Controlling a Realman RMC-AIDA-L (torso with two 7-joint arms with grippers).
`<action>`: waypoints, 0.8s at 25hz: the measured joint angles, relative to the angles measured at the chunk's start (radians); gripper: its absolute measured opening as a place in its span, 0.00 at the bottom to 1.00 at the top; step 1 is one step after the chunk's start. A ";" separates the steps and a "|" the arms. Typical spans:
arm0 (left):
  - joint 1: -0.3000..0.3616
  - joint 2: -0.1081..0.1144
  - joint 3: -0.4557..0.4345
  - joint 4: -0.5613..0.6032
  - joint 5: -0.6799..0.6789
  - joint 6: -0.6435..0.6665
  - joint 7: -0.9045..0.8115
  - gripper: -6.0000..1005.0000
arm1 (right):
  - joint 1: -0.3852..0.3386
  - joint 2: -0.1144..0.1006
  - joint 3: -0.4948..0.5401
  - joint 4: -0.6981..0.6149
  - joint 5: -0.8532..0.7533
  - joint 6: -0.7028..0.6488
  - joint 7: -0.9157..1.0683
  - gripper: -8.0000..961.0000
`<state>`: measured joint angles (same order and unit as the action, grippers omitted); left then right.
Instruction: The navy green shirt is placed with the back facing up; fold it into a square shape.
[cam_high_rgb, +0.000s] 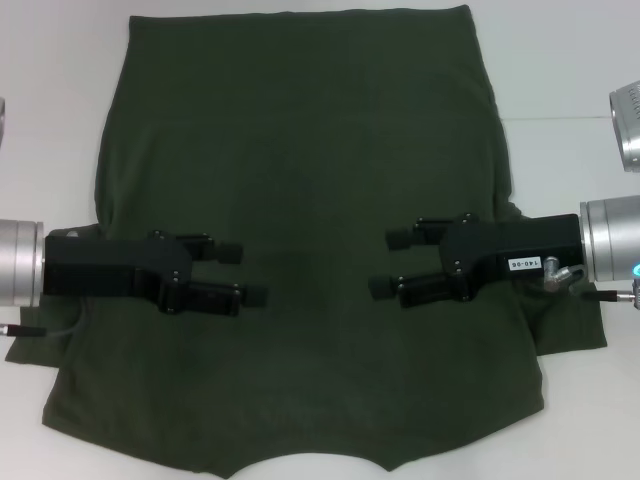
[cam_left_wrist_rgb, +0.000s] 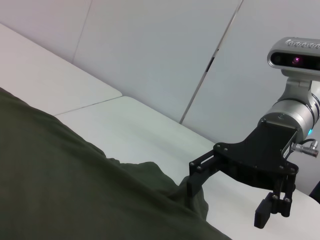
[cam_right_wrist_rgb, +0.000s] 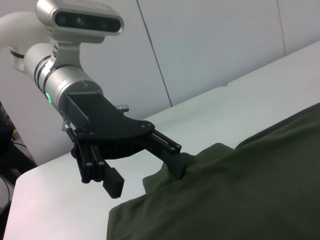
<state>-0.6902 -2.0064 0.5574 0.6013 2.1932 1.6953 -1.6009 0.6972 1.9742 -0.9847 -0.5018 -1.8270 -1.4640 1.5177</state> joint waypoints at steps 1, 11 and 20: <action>0.000 0.000 0.000 0.000 0.001 0.000 0.001 0.92 | 0.001 -0.001 0.000 0.000 0.000 -0.002 0.000 0.95; 0.000 -0.001 0.007 -0.001 0.007 -0.018 0.004 0.92 | 0.001 -0.010 -0.003 0.000 0.000 -0.008 0.004 0.95; -0.001 -0.002 0.007 -0.002 0.007 -0.020 0.002 0.92 | 0.006 -0.016 -0.008 0.000 0.000 -0.007 0.006 0.95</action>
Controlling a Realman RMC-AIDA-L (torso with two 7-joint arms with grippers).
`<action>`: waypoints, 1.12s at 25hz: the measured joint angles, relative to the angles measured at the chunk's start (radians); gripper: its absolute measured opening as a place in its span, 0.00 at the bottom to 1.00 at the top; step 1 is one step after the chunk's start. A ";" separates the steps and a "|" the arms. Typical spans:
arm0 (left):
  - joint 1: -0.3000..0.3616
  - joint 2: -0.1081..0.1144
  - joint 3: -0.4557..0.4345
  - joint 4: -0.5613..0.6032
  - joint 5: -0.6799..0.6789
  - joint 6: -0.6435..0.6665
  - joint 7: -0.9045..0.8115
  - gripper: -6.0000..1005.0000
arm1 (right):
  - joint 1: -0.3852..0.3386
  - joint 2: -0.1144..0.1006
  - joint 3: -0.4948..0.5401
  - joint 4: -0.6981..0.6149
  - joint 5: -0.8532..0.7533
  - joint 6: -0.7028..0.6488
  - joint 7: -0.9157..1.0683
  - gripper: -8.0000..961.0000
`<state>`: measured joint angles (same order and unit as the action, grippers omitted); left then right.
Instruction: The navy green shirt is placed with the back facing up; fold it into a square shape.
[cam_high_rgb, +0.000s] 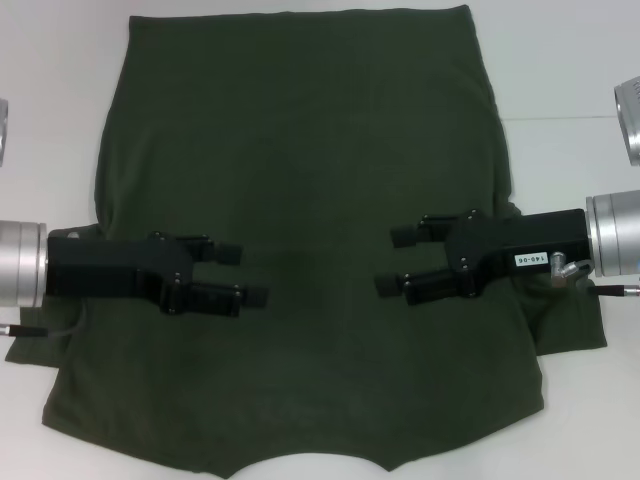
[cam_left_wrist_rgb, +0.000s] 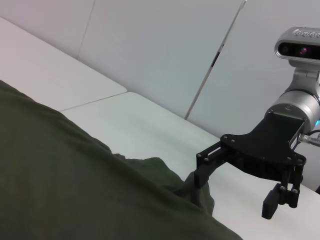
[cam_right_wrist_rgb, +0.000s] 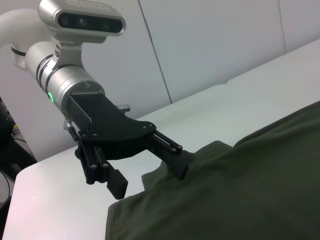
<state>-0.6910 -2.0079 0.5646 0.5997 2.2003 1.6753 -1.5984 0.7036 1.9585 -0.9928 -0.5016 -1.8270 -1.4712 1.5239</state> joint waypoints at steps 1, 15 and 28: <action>0.000 0.000 0.000 0.000 0.000 -0.002 0.000 0.92 | 0.000 0.000 0.000 0.000 0.000 0.000 0.000 0.95; 0.014 0.024 -0.088 0.053 0.010 -0.030 -0.195 0.92 | 0.006 0.000 0.000 0.000 -0.002 0.004 -0.002 0.95; 0.048 0.077 -0.330 0.159 0.308 -0.060 -0.592 0.92 | 0.031 0.002 0.000 0.000 -0.031 0.001 0.020 0.95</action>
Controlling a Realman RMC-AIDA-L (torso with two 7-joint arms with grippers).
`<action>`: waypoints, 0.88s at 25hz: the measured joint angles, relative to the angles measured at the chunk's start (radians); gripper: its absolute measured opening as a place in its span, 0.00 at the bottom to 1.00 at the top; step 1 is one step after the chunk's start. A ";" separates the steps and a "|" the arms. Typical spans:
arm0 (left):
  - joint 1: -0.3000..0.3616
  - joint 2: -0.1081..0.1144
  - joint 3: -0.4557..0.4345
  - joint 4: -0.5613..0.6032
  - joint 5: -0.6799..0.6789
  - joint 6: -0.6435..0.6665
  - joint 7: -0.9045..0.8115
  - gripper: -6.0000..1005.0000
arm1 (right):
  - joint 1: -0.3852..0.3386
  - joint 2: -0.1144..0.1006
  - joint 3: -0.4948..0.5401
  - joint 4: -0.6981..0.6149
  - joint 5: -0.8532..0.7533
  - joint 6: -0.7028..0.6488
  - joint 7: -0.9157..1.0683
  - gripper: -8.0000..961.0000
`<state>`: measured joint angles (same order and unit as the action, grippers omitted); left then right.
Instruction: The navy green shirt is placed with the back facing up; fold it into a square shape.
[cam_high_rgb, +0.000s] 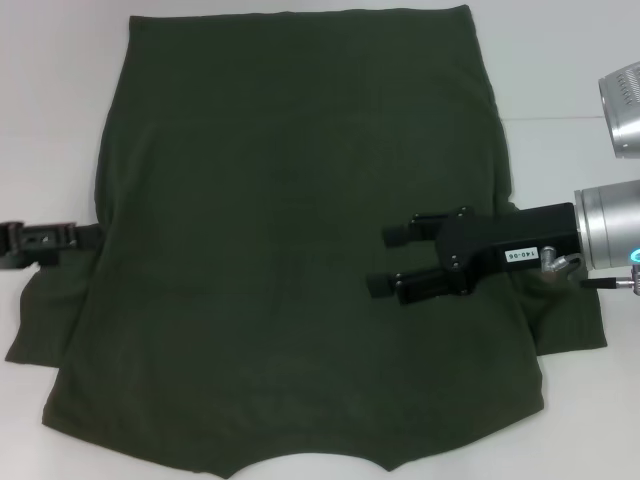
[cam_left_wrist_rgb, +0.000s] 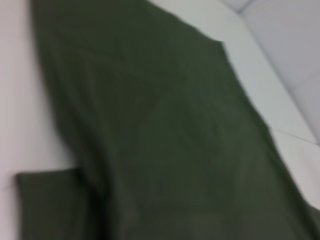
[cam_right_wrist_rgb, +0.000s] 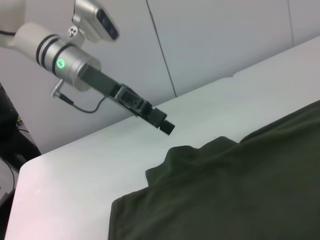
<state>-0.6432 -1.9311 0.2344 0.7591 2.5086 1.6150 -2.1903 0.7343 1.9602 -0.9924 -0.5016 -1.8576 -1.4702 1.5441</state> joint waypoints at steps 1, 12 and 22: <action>0.006 0.000 -0.008 0.000 0.019 -0.011 -0.012 0.92 | 0.001 0.001 0.000 0.000 0.000 0.000 0.000 0.95; 0.051 -0.009 -0.045 0.007 0.070 -0.133 -0.055 0.92 | 0.013 0.007 0.000 0.000 -0.022 -0.001 0.011 0.95; 0.056 -0.019 -0.010 -0.058 0.079 -0.288 -0.032 0.92 | 0.013 0.008 -0.002 0.005 -0.023 0.000 0.014 0.95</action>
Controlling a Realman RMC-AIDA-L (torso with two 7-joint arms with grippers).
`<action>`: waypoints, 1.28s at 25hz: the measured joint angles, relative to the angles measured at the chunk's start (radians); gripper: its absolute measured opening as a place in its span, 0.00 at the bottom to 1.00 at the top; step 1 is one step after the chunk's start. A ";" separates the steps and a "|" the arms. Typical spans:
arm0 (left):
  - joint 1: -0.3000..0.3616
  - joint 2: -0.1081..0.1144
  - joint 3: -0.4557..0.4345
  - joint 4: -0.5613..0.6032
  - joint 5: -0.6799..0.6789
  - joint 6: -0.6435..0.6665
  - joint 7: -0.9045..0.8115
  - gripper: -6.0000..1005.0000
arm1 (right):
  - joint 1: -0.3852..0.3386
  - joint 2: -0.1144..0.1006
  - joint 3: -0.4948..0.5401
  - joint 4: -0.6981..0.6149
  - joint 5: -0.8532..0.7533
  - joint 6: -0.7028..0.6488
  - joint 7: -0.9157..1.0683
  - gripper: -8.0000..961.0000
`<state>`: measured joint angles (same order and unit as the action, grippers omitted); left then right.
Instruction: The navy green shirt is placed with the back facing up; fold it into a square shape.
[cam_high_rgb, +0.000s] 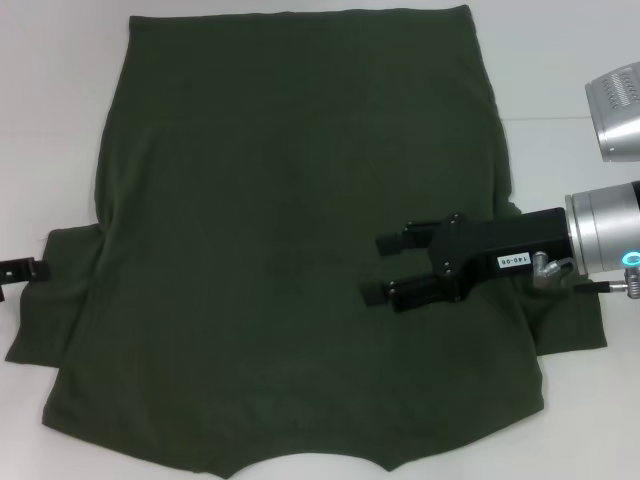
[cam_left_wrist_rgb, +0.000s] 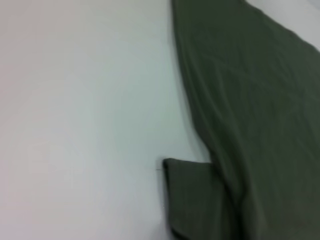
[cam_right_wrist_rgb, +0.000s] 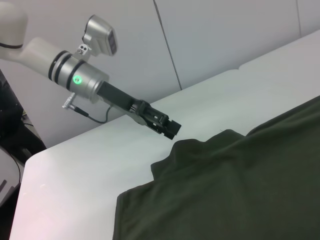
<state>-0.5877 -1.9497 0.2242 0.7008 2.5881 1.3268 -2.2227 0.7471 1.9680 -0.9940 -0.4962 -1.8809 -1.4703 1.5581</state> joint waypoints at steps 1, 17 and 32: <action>0.000 -0.001 0.006 -0.006 0.001 -0.014 0.000 0.92 | 0.000 0.000 0.000 0.000 0.000 0.001 0.000 0.95; -0.017 -0.005 0.042 -0.083 -0.004 -0.058 0.012 0.91 | 0.001 -0.003 0.000 -0.006 0.000 0.006 0.000 0.95; -0.031 -0.005 0.043 -0.110 0.000 -0.107 0.022 0.86 | 0.013 -0.004 0.000 -0.007 0.000 0.010 -0.001 0.95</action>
<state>-0.6187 -1.9543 0.2667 0.5905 2.5885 1.2200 -2.2005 0.7600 1.9636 -0.9940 -0.5031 -1.8806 -1.4602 1.5573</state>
